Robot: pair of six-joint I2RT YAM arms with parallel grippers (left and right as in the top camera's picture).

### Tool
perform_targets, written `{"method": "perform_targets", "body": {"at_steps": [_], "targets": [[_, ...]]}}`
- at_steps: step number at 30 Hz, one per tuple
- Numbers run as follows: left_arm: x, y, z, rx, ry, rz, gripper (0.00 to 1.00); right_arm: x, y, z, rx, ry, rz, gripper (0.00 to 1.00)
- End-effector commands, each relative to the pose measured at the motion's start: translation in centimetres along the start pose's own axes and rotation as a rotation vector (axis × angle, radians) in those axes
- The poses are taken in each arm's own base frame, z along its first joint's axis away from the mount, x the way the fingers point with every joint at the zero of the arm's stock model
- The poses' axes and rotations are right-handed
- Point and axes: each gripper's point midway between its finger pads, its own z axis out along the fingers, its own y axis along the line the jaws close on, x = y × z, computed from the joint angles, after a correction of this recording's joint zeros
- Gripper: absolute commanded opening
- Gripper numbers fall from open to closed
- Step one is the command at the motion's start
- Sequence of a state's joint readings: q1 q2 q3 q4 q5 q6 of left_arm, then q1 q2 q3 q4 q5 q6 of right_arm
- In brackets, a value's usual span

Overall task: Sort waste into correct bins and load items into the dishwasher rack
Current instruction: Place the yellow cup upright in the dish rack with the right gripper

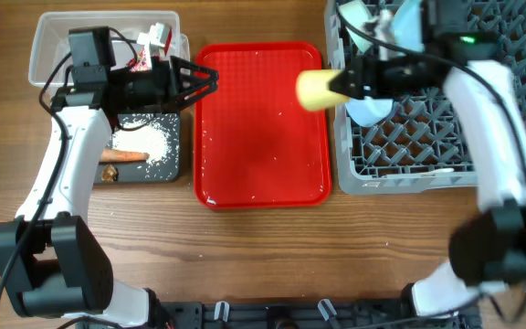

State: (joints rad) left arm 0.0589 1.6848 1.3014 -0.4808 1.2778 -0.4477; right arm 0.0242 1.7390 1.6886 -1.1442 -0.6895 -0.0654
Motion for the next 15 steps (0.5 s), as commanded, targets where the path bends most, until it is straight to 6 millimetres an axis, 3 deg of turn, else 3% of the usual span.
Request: {"method": "perform_targets", "body": {"at_steps": [1,2,3,6,9,15], "targets": [[-2.4,7.2,-1.5,-0.493,-0.182,0.057,0.48,2.5,-2.4,-7.3,0.431,-0.085,0.148,0.48],[-2.5,9.6,-2.5,-0.664,-0.220,0.044,0.48,4.3,-3.0,-8.6,0.514,-0.059,0.217,0.48],[-2.5,10.7,-2.9,-0.767,-0.239,0.049,0.49,5.6,-3.7,-9.2,0.573,-0.028,0.267,0.48],[-2.4,11.3,-2.4,-0.880,-0.253,0.095,0.52,8.4,-5.6,-9.9,0.711,0.069,0.387,0.48],[-2.2,11.4,-1.6,-0.960,-0.257,0.144,0.56,8.7,-6.7,-8.8,0.721,0.119,0.413,0.48],[-1.7,11.2,-0.5,-1.002,-0.245,0.185,0.63,9.3,-9.2,-3.6,0.685,0.223,0.431,0.48]]}}
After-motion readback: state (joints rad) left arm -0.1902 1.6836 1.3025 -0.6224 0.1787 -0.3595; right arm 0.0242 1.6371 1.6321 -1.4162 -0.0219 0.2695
